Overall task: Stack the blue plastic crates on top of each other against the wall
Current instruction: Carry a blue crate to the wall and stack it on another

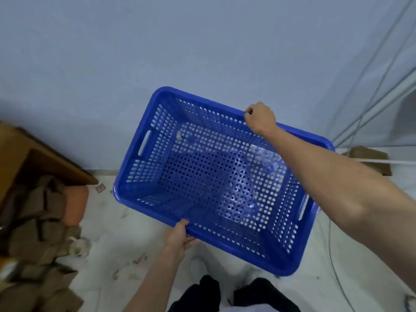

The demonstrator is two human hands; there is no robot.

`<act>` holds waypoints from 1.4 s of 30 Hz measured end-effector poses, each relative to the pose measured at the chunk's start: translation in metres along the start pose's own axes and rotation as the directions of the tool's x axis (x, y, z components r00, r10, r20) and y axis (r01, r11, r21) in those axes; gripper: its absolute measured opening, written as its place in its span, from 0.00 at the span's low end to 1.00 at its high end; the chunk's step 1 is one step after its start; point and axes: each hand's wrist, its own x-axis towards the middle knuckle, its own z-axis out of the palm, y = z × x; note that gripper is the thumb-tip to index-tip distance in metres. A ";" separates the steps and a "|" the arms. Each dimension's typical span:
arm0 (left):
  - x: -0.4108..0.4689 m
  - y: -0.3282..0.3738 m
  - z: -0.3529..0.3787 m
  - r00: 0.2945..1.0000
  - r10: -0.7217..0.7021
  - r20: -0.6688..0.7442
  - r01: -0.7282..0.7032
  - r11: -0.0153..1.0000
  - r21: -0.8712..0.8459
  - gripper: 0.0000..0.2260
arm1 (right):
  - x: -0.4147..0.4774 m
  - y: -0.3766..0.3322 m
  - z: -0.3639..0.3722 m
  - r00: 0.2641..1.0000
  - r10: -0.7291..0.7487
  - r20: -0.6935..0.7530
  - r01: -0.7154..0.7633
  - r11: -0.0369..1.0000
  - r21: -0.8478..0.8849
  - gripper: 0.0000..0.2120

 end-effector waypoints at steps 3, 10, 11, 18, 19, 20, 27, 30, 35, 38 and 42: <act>0.014 -0.006 0.006 1.000 -0.026 -0.011 0.025 0.994 -0.106 0.14 | 0.023 -0.014 0.026 0.998 -0.063 0.017 0.064 0.997 -0.036 0.13; 0.059 -0.015 0.036 0.986 -0.115 -0.120 0.084 0.968 -0.239 0.07 | 0.090 -0.031 0.098 0.960 -0.208 0.185 0.236 0.961 -0.142 0.15; 0.066 -0.015 0.043 0.982 -0.124 -0.140 0.086 0.965 -0.247 0.06 | 0.101 -0.031 0.110 0.950 -0.228 0.212 0.262 0.953 -0.150 0.15; 0.114 -0.002 0.082 0.963 -0.169 -0.210 0.094 0.940 -0.327 0.09 | 0.167 -0.029 0.180 0.882 -0.313 0.353 0.385 0.909 -0.157 0.18; 0.121 -0.001 0.086 0.961 -0.173 -0.214 0.092 0.935 -0.342 0.09 | 0.173 -0.030 0.187 0.871 -0.322 0.372 0.401 0.903 -0.157 0.18; 0.127 -0.001 0.088 0.959 -0.176 -0.221 0.090 0.931 -0.353 0.10 | 0.179 -0.029 0.195 0.862 -0.331 0.385 0.414 0.897 -0.156 0.19; 0.164 0.007 0.081 0.933 -0.170 -0.317 0.056 0.939 -0.341 0.07 | 0.205 -0.021 0.237 0.829 -0.346 0.440 0.451 0.879 -0.158 0.20; 0.177 0.008 0.080 0.923 -0.197 -0.331 0.074 0.934 -0.350 0.08 | 0.212 -0.011 0.255 0.814 -0.322 0.483 0.435 0.889 -0.141 0.20; 0.193 0.000 0.085 0.912 -0.245 -0.328 0.116 0.923 -0.367 0.10 | 0.218 0.001 0.284 0.802 -0.319 0.506 0.428 0.897 -0.114 0.19; 0.200 0.001 0.087 0.921 -0.220 -0.322 0.093 0.926 -0.365 0.08 | 0.223 0.004 0.294 0.800 -0.328 0.503 0.435 0.894 -0.109 0.20; 0.201 0.006 0.090 0.927 -0.198 -0.318 0.085 0.938 -0.337 0.06 | 0.229 0.009 0.296 0.798 -0.327 0.505 0.451 0.882 -0.141 0.20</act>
